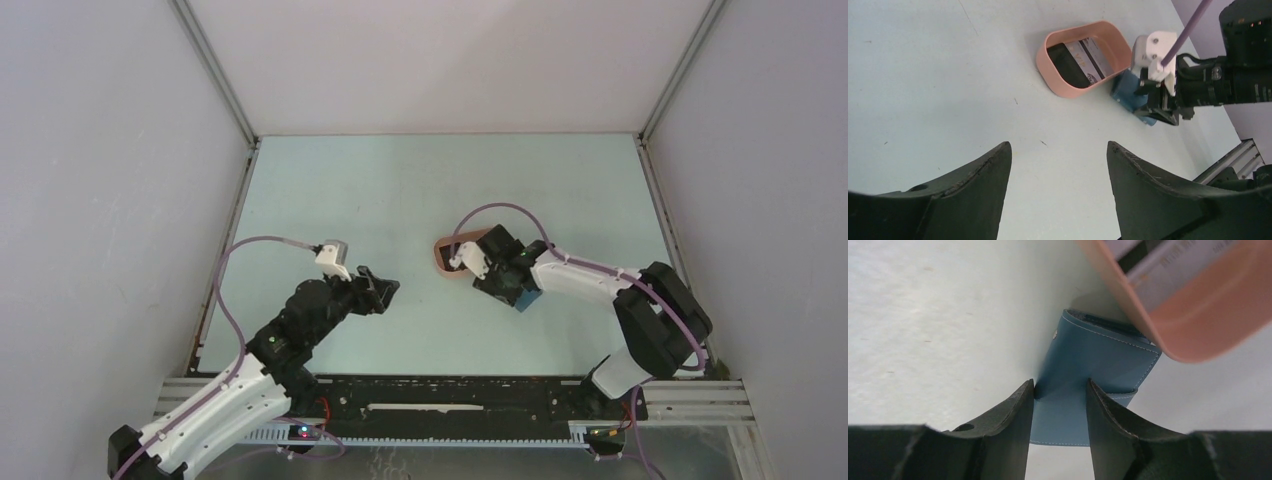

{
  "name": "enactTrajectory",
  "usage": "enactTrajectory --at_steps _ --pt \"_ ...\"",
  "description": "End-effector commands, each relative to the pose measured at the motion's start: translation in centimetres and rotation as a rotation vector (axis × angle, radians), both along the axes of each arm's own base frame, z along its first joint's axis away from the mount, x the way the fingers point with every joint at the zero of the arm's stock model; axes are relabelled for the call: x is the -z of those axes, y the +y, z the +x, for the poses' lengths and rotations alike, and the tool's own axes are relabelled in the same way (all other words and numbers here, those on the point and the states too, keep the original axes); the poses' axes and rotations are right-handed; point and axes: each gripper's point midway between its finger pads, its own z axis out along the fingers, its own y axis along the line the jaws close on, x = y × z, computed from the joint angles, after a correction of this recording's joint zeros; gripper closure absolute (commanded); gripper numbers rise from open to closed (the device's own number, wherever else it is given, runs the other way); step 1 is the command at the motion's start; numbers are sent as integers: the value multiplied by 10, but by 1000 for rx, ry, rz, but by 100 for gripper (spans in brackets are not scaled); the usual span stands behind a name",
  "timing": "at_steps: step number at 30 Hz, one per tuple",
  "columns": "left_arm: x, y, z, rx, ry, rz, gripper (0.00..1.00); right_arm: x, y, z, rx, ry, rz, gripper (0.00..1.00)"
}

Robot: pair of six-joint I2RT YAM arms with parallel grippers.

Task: Put the credit cards into the card holder
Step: Move the card holder to the center of the board.

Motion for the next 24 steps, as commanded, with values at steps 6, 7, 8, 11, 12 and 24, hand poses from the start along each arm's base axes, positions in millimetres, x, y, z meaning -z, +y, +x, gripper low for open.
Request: enactTrajectory --at_steps 6,7,8,11,12,24 --pt "-11 -6 9 6 -36 -10 25 -8 -44 54 83 -123 -19 51" --pt "-11 -7 9 13 -35 -11 25 -11 -47 62 99 -134 -9 52" --pt "-12 -9 9 18 -34 -10 25 -13 -49 69 114 -138 2 51" --pt "-15 -12 10 31 -36 -14 23 -25 -52 84 149 -153 53 50" --pt "-16 -13 10 34 -38 -16 22 -31 -54 88 157 -162 72 48" --pt "-81 -18 35 91 -61 -113 14 -186 -75 77 199 -429 372 1"
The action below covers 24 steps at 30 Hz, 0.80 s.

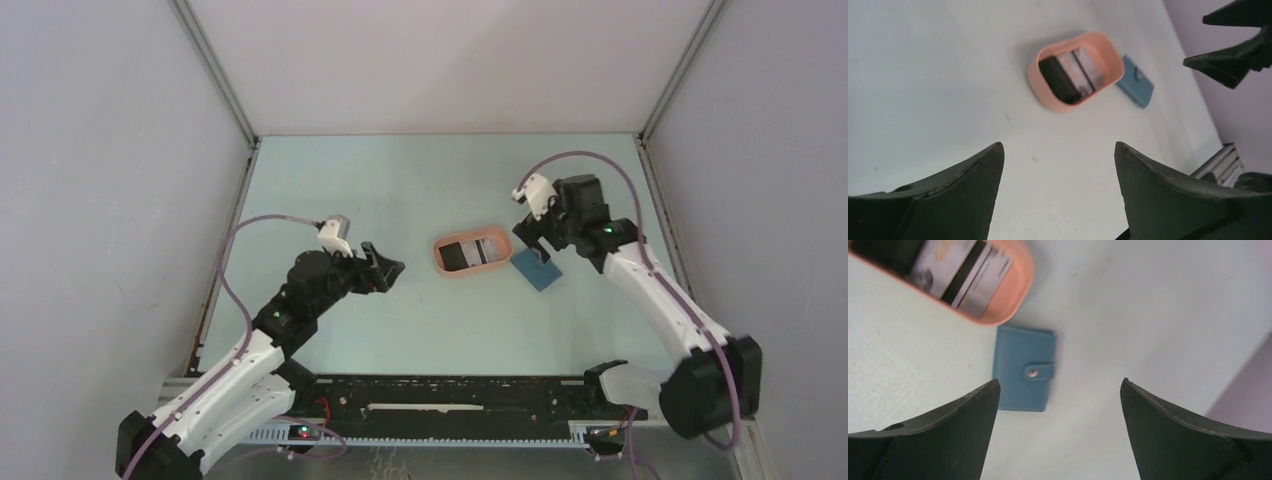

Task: Put the credit cards into the card holder
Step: Move the card holder to the center of the board, then reset both arms

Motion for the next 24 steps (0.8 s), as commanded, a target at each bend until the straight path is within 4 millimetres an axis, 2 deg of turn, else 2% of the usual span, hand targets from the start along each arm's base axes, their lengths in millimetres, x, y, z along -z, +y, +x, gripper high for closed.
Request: enactTrajectory --at_steps 1,4,6,11,14,18,24 --pt "-82 -7 15 53 -130 -108 12 -94 2 -3 7 -221 152 0" --pt "-108 2 18 37 -155 -88 6 -154 -7 -8 106 -370 279 0" --pt "-122 9 19 29 -162 -48 4 -186 -12 -12 183 -381 379 0" --pt "-150 25 13 12 -176 50 1 -248 -10 -31 232 -422 542 0" --pt "-167 32 7 5 -206 72 0 -266 -5 -46 228 -411 612 0" --pt "-182 40 -3 -9 -246 74 0 -284 -6 -53 294 -421 713 0" --pt "-189 46 -14 -14 -277 67 0 -289 -4 -64 283 -417 752 0"
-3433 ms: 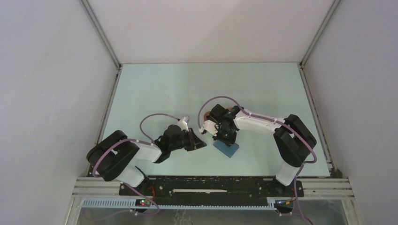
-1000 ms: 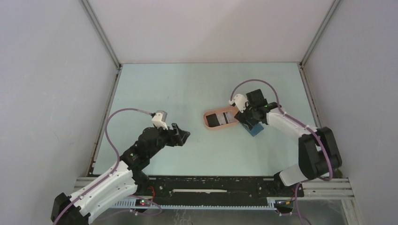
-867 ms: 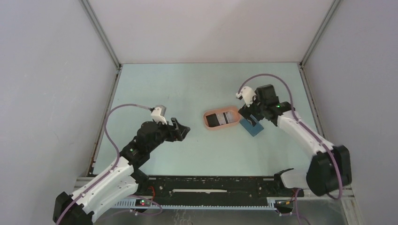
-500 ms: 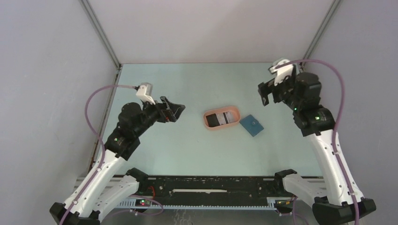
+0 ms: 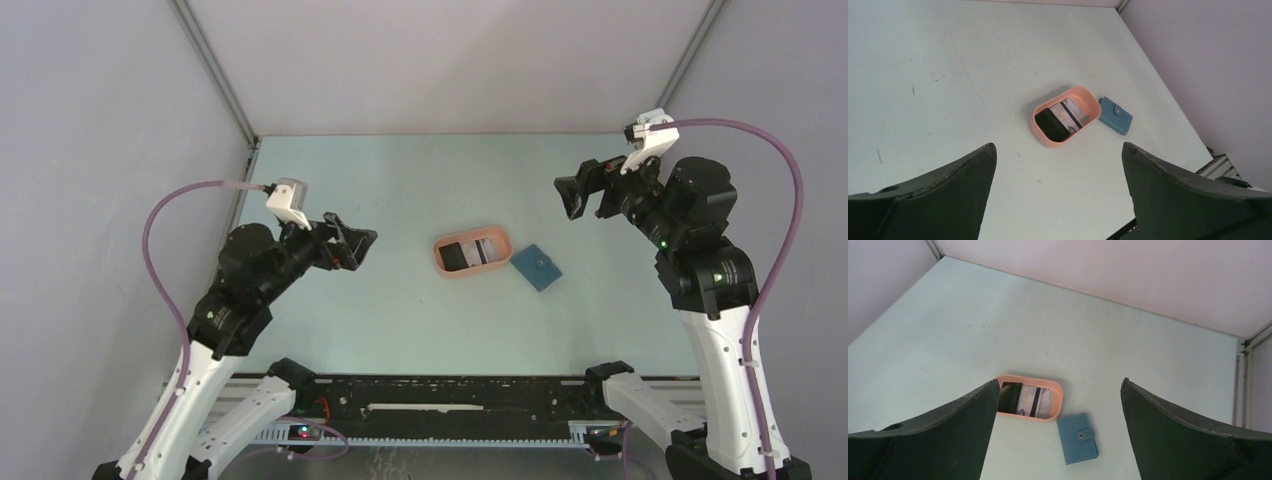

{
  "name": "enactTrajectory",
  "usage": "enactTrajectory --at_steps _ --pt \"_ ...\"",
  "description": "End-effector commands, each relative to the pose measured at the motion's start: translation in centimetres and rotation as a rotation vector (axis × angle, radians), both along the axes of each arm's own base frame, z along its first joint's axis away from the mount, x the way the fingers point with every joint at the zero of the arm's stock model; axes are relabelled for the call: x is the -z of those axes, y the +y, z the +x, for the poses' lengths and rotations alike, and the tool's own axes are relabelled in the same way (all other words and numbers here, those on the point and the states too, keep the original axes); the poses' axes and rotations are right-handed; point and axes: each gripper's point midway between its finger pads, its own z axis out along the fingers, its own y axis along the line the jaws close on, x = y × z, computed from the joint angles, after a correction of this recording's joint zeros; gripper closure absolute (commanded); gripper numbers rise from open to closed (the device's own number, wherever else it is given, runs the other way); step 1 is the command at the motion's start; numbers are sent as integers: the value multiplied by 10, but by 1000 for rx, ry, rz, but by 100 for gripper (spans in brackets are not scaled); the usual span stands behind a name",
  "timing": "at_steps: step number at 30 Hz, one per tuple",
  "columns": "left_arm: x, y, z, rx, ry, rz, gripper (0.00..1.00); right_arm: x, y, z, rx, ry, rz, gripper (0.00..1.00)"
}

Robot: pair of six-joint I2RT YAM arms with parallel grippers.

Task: Put the credit cards into the card holder
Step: Reset both arms

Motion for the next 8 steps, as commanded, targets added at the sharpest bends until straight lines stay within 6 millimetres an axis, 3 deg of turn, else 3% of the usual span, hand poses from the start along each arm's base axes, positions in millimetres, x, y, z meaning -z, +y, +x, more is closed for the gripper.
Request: enactTrajectory --at_steps 1,8 --pt "-26 9 -9 -8 -71 6 0 -11 3 -12 -10 3 75 0" --pt "-24 9 -14 9 -79 6 0 -10 5 -14 -35 17 100 0"
